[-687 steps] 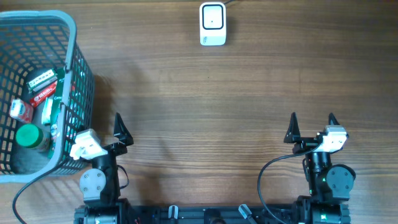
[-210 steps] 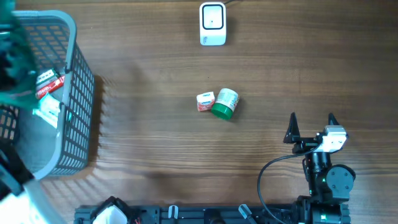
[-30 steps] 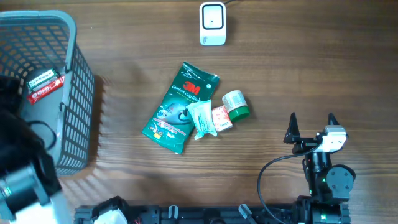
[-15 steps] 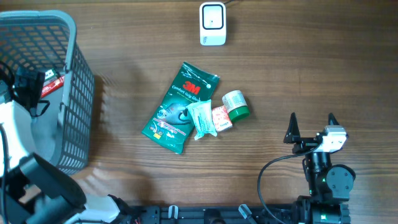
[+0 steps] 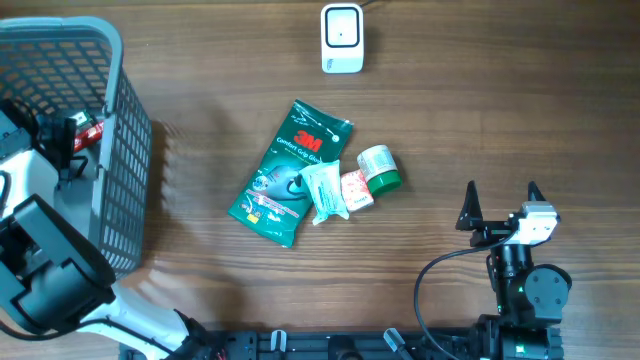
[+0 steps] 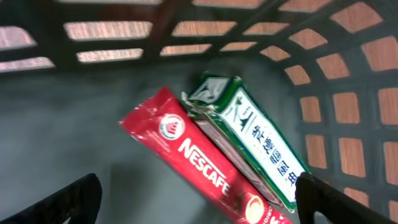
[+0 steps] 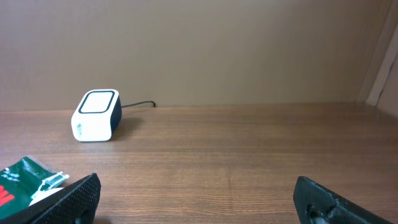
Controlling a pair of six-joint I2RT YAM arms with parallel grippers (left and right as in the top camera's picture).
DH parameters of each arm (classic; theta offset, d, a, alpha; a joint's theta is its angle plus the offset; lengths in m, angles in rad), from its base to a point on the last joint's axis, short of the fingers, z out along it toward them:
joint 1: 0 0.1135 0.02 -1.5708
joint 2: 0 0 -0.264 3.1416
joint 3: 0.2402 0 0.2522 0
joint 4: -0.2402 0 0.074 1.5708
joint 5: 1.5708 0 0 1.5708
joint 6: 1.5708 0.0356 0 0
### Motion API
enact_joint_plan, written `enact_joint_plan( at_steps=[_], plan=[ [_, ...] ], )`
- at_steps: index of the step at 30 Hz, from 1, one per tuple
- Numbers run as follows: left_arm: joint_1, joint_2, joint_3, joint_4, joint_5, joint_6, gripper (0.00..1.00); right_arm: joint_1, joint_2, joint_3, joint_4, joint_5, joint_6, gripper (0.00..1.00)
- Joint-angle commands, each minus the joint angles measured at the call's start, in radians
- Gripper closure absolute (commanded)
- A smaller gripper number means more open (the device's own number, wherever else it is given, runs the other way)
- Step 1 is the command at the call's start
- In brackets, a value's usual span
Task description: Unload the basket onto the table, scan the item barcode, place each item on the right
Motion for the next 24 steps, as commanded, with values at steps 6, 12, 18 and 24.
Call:
enact_joint_plan(
  at_steps=[6,12,18,24],
  plan=[
    [-0.069,0.026,0.003,0.111,-0.015,-0.013,0.0,0.002,-0.008,-0.001,0.002,0.01,-0.018,0.0],
    [-0.072,0.026,0.003,0.161,-0.029,-0.013,0.54,0.002,-0.008,-0.001,0.002,0.01,-0.018,0.0],
    [-0.1,0.026,0.003,0.114,-0.029,-0.013,0.96,0.002,-0.008,-0.001,0.002,0.01,-0.017,0.0],
    [-0.132,0.047,0.003,0.117,-0.03,-0.013,0.96,0.002,-0.008,-0.001,0.002,0.01,-0.018,0.0]
  ],
)
